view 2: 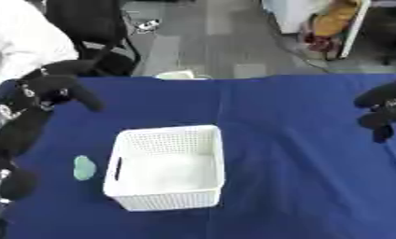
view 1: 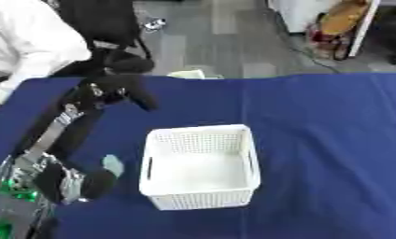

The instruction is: Pick up objects on the table and place them in the box.

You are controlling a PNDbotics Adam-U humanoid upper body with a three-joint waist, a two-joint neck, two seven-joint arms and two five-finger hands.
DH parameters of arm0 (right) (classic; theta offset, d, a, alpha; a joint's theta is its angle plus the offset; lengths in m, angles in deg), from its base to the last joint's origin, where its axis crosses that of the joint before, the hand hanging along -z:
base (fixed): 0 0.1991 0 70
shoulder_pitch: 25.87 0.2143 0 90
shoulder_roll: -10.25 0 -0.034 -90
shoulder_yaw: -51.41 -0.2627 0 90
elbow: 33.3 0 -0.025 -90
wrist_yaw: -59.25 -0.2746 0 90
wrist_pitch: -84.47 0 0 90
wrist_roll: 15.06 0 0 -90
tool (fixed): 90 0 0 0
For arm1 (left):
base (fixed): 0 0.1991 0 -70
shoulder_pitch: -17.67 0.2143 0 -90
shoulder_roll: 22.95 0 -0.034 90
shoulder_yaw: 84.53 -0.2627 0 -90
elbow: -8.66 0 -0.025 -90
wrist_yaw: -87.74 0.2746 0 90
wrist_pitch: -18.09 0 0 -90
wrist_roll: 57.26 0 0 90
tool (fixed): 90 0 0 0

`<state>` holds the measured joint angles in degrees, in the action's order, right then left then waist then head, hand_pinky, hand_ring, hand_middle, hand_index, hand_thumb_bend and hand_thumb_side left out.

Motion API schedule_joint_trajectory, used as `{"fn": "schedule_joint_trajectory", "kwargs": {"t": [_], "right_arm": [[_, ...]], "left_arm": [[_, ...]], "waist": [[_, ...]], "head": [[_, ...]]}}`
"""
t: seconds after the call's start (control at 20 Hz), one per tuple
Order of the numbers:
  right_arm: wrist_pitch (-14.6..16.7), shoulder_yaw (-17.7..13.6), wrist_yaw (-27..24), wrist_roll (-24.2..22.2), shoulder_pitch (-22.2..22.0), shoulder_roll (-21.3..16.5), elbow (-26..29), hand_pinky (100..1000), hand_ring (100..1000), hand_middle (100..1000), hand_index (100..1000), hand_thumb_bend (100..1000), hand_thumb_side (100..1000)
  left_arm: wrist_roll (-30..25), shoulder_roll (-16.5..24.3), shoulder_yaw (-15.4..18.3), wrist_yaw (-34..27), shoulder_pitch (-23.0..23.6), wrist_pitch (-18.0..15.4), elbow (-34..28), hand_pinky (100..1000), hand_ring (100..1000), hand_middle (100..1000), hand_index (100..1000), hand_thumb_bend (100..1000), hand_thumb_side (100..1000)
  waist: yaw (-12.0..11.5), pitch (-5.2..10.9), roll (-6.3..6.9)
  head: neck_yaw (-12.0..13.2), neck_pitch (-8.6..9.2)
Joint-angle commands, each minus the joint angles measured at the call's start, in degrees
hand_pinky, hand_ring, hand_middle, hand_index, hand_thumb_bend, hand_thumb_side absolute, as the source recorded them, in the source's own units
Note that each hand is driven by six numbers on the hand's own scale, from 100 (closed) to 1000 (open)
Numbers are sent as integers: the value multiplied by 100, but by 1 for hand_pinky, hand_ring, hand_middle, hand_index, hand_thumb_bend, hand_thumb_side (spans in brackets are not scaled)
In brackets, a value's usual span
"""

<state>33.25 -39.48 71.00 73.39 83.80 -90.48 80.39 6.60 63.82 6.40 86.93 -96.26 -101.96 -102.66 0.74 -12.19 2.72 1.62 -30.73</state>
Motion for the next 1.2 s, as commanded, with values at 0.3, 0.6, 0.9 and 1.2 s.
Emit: {"fn": "schedule_joint_trajectory", "kwargs": {"t": [0.3, 0.6, 0.9, 1.2], "right_arm": [[40, -112, 112, 84, 85, -156, 89, 100, 249, 582, 606, 646, 1000], [-18, -331, 398, 446, 27, -180, 89, 100, 256, 548, 602, 570, 1000], [-140, -405, 697, 569, -40, -279, 89, 100, 259, 522, 598, 560, 1000], [-108, -325, 836, 219, -61, -320, 89, 100, 256, 518, 597, 605, 1000]], "left_arm": [[87, 112, 170, 154, -29, 1, -135, 622, 634, 891, 912, 551, 704], [732, 288, 569, 1339, -89, 649, 159, 562, 608, 838, 903, 648, 674], [1308, 1304, 262, 2571, -533, 726, 1423, 357, 512, 713, 846, 741, 646], [1503, 1766, -55, 3105, -907, 399, 2551, 224, 421, 653, 818, 776, 637]], "waist": [[-15, 109, -17], [-23, 150, 72], [-35, 268, 263], [-34, 333, 347]], "head": [[25, 4], [-154, -59], [-133, -170], [-151, -187]]}}
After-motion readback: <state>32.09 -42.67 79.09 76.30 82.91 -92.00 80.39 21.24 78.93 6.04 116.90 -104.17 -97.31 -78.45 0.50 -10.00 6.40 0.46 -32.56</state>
